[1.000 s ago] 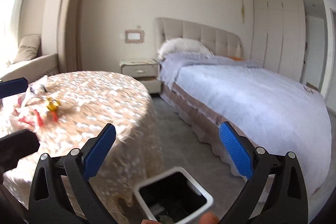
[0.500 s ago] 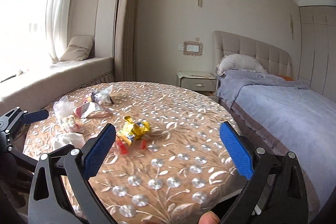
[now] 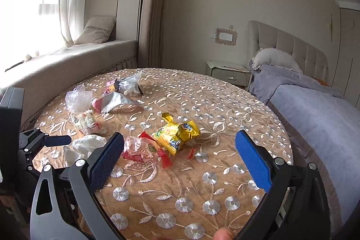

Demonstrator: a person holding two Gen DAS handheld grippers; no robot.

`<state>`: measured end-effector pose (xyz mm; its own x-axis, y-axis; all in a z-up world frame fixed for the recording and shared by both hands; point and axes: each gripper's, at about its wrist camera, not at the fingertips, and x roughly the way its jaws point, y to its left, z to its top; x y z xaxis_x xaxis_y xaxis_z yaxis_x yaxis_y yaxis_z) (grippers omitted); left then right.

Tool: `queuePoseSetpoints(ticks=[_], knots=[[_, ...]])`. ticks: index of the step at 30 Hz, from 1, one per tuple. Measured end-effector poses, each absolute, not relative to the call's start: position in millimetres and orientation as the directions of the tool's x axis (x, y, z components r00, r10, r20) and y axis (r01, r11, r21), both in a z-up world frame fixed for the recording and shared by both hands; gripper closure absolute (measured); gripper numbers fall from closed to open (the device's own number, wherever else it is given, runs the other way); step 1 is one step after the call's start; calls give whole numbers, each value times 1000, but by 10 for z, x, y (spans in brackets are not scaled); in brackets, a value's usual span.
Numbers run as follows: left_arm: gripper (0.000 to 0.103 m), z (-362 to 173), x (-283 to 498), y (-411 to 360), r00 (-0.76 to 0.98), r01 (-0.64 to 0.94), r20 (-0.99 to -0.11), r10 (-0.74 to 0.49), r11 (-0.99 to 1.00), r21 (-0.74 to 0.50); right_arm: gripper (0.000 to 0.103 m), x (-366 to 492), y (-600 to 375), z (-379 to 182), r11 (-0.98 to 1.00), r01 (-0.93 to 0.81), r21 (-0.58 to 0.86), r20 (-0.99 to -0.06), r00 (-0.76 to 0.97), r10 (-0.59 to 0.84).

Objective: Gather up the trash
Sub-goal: 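Move both grippers back to the table, then grasp the white tissue with left gripper while right grasps red wrapper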

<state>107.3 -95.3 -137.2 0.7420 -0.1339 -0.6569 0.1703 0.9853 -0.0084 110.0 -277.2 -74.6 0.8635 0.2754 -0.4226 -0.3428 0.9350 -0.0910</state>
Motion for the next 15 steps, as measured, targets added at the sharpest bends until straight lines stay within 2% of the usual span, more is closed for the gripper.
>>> queuePoseSetpoints(ticks=[1, 4, 7, 8, 9, 12, 15], knots=[[6, -1406, 1098, -950, 732, 168, -668, -133, 986, -12, 5, 1123, -2745, -767, 934, -345, -91, -430, 860, 276], [17, -1451, 1177, -889, 699, 173, -694, -173, 982, -71, 5, 1191, -2683, -822, 928, -365, -80, -460, 839, 290], [38, -1490, 1215, -847, 682, 168, -709, -178, 982, -85, 5, 1242, -2616, -860, 921, -379, -86, -482, 825, 294], [55, -1489, 1201, -846, 687, 172, -706, -175, 982, -76, 5, 1259, -2596, -868, 920, -382, -88, -486, 822, 295], [63, -1473, 1179, -842, 694, 179, -698, -173, 982, -65, 5, 1275, -2579, -875, 919, -385, -88, -491, 819, 297], [73, -1387, 1120, -785, 714, 197, -671, -201, 977, -83, 5, 1332, -2522, -898, 911, -408, -68, -514, 797, 318], [76, -1249, 1060, -726, 751, 194, -631, -194, 979, -70, 5, 1387, -2412, -946, 901, -429, -69, -542, 774, 327]])
